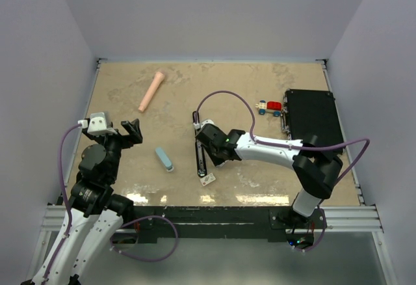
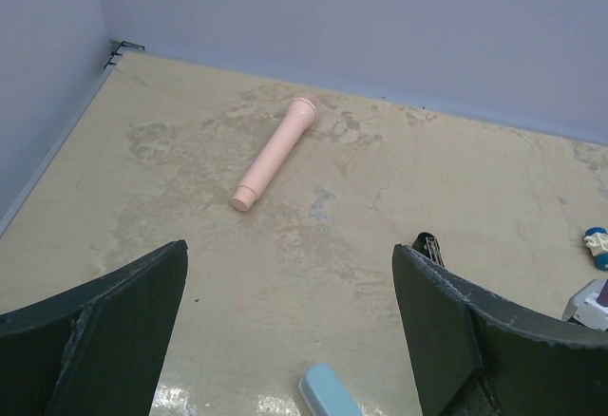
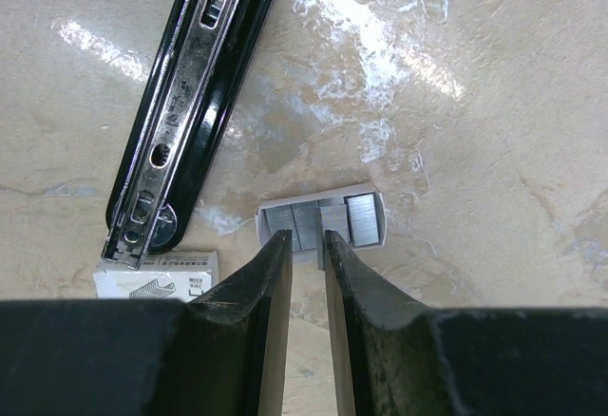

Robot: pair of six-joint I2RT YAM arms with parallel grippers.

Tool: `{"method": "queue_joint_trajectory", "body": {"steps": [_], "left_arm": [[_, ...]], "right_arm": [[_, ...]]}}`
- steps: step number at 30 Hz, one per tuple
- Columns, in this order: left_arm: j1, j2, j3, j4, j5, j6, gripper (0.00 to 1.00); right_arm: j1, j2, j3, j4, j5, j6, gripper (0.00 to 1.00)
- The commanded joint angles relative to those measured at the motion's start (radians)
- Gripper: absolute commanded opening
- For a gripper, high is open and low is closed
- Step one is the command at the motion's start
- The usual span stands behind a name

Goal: Load the staples into the stapler

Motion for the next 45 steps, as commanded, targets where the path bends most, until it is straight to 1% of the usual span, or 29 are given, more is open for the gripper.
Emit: {"method": "queue_joint_trajectory", "body": {"steps": [1, 8, 12, 18, 19, 21, 22, 32, 39, 41, 45], "left_arm": [[0.009, -0.009, -0.002, 0.036, 0.007, 0.017, 0.93], [0.009, -0.007, 0.000, 0.038, 0.009, 0.017, 0.93], [0.009, -0.007, -0.002, 0.038, 0.009, 0.017, 0.93], [0.009, -0.009, -0.002, 0.036, 0.009, 0.017, 0.93], [0.009, -0.007, -0.002, 0.036, 0.009, 0.018, 0.93], [0.009, -0.007, -0.002, 0.038, 0.009, 0.017, 0.93], [0.009, -0.009, -0.002, 0.038, 0.009, 0.018, 0.93], [0.009, -0.007, -0.002, 0.036, 0.009, 0.018, 0.93], [0.009, -0.006, 0.000, 0.038, 0.010, 0.017, 0.93], [0.009, -0.006, -0.002, 0.038, 0.010, 0.018, 0.93], [0.009, -0.006, -0.002, 0.038, 0.012, 0.018, 0.93]], "right_arm": [[-0.003, -0.019, 0.009, 0.006, 0.022, 0.028, 0.25], [-0.005, -0.014, -0.010, 0.011, -0.011, -0.003, 0.24], [-0.005, 0.012, -0.023, 0.028, -0.024, -0.004, 0.20], [-0.005, 0.024, -0.036, 0.035, -0.025, -0.004, 0.11], [-0.005, 0.024, -0.040, 0.037, -0.028, -0.004, 0.06], [-0.005, 0.023, -0.040, 0.035, -0.030, -0.006, 0.04], [-0.005, 0.021, -0.040, 0.035, -0.030, -0.004, 0.00], [-0.003, -0.011, -0.030, 0.026, -0.014, -0.024, 0.00], [-0.003, -0.040, -0.007, 0.002, -0.013, -0.041, 0.14], [-0.003, -0.033, -0.002, -0.005, -0.008, -0.044, 0.15], [-0.003, -0.023, 0.006, -0.006, -0.011, -0.053, 0.21]]}}
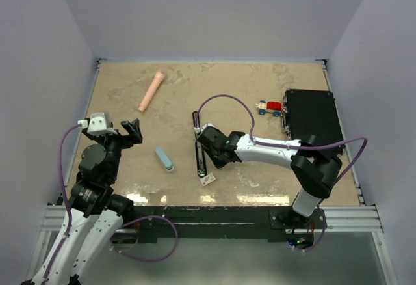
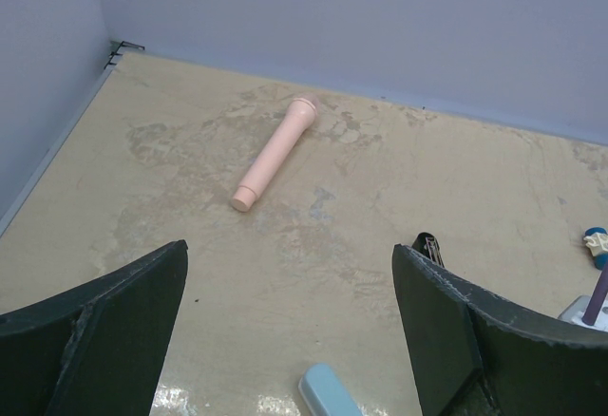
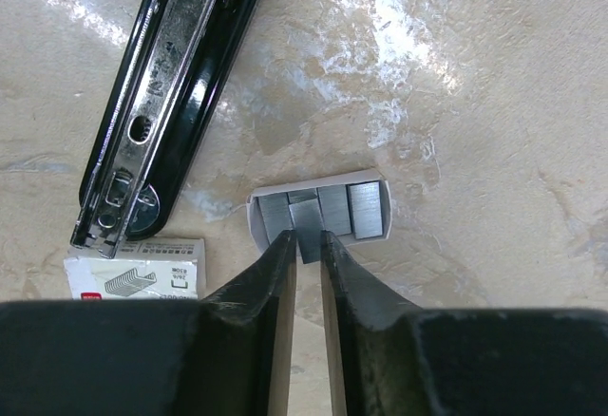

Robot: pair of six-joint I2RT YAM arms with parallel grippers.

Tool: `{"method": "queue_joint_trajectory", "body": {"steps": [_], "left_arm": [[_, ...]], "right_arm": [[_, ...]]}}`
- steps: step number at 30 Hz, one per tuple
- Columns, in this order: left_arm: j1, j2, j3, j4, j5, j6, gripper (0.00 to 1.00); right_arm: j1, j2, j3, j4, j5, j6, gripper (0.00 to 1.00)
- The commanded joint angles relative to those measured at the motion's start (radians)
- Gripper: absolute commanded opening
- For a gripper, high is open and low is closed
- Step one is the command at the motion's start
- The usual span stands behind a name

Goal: Load the staples into the stapler

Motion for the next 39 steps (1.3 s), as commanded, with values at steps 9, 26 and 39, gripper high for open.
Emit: {"method": "queue_joint_trajectory", "body": {"steps": [9, 26, 39], "left_arm": [[0.009, -0.003, -0.001, 0.041, 0.013, 0.018, 0.93], [0.009, -0.008, -0.003, 0.041, 0.015, 0.017, 0.93], [0.009, -0.009, -0.001, 0.039, 0.015, 0.018, 0.93]], "right_arm": [[-0.001, 0.024, 0.094, -0.047, 0.008, -0.060, 0.28], [-0.003, 0.089, 0.122, -0.081, -0.015, -0.087, 0.31], [-0.003, 0.118, 0.134, -0.073, -0.007, -0.097, 0.29]]}}
